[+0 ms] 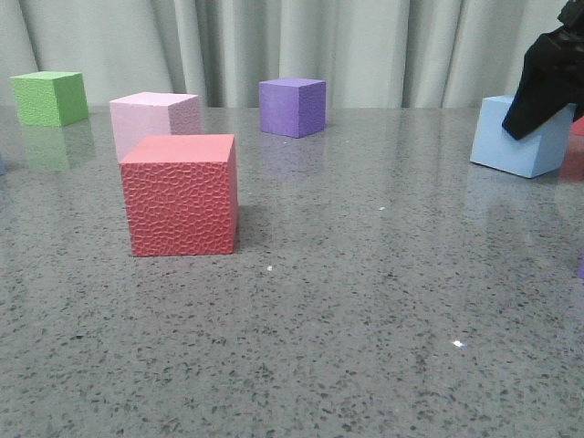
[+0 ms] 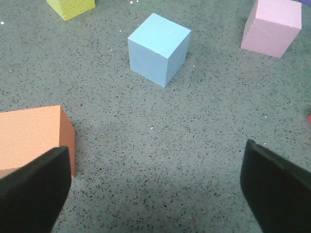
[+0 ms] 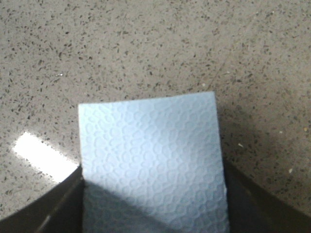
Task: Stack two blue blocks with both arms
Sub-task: 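Lower the right gripper onto the light blue cube and close, then carry the light blue cube with the right gripper beside the purple cube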
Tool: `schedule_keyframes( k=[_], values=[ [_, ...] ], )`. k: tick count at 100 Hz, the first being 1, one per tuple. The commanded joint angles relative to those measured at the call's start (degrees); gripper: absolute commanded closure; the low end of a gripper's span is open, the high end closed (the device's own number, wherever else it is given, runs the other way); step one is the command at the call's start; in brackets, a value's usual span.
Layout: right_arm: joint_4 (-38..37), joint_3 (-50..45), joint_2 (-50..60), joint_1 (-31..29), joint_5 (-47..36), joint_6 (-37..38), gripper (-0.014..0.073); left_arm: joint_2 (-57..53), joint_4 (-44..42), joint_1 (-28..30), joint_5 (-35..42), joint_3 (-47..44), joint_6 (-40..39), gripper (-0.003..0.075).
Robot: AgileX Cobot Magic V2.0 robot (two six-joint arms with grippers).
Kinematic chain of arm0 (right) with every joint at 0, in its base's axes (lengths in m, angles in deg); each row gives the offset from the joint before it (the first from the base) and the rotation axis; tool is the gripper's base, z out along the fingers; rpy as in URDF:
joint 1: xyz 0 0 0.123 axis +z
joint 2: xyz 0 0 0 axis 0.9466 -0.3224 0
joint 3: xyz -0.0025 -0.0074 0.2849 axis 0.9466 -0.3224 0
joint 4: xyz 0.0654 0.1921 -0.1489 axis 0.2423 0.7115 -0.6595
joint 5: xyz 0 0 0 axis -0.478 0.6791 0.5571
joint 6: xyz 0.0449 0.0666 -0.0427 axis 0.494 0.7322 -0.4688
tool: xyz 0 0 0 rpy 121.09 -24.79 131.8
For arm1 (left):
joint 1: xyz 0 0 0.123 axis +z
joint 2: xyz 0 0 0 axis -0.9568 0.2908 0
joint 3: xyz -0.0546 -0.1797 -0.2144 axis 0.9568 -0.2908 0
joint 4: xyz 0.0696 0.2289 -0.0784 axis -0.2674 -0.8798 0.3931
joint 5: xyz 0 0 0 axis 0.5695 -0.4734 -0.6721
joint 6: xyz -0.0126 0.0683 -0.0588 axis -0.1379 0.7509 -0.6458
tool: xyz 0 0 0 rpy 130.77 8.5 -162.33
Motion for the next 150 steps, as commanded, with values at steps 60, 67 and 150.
schedule_keyframes(
  k=[60,67,150],
  values=[
    [0.63,15.90,6.49,11.42,9.17,26.11,0.0192,0.61,0.31,0.14,3.10,2.01,-0.06,0.0047],
    [-3.30,16.02,6.49,14.83,7.30,32.14,0.0192,0.61,0.31,0.14,3.10,2.01,-0.06,0.0047],
    [-35.69,16.02,-3.08,34.75,-1.53,83.11,0.0192,0.61,0.31,0.14,3.10,2.01,-0.06,0.0047]
  ],
)
